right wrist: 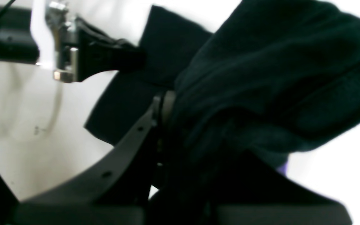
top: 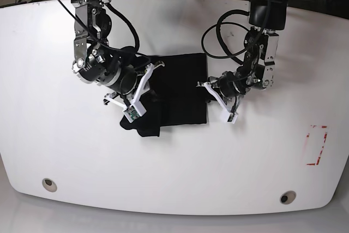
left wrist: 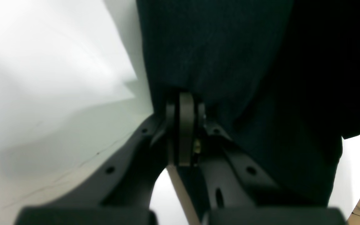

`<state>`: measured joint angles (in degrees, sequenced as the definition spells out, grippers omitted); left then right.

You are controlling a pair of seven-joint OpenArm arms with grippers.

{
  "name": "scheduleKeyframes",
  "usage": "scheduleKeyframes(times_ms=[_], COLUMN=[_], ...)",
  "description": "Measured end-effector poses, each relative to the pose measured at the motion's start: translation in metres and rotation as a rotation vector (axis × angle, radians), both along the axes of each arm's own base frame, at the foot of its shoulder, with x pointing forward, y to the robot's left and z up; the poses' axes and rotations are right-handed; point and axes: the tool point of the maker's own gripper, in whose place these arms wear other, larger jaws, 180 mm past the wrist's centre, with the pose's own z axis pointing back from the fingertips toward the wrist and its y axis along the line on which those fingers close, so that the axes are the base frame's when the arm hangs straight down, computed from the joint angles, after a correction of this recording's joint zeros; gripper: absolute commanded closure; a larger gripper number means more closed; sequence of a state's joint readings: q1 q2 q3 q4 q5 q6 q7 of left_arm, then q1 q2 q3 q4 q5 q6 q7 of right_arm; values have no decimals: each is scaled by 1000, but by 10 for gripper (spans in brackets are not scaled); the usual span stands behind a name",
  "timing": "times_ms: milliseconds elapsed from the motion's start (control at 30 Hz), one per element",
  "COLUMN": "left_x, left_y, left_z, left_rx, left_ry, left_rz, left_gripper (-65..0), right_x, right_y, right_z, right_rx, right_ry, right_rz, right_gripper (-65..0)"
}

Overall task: Layout the t-shirt on the table in an organized manner, then fold the t-shirt properly
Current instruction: 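Fold the strip's end with the right gripper over toward the left gripper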

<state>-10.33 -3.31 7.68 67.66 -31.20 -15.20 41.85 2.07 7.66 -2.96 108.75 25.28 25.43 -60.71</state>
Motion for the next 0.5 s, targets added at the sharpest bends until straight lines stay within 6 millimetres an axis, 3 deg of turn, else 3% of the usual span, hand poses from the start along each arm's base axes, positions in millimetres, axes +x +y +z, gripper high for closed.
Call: scheduleKeyframes(times_ms=[500], left_x=[-2], left_y=[-1], left_z=[-1], left_rx=[-8], left_ry=[4], left_rz=[2], left_gripper=[0], right_x=[7], right_y=[22], right_z=[-12], right_rx=[39], right_ry=[47], right_rz=[8], right_gripper=[-14])
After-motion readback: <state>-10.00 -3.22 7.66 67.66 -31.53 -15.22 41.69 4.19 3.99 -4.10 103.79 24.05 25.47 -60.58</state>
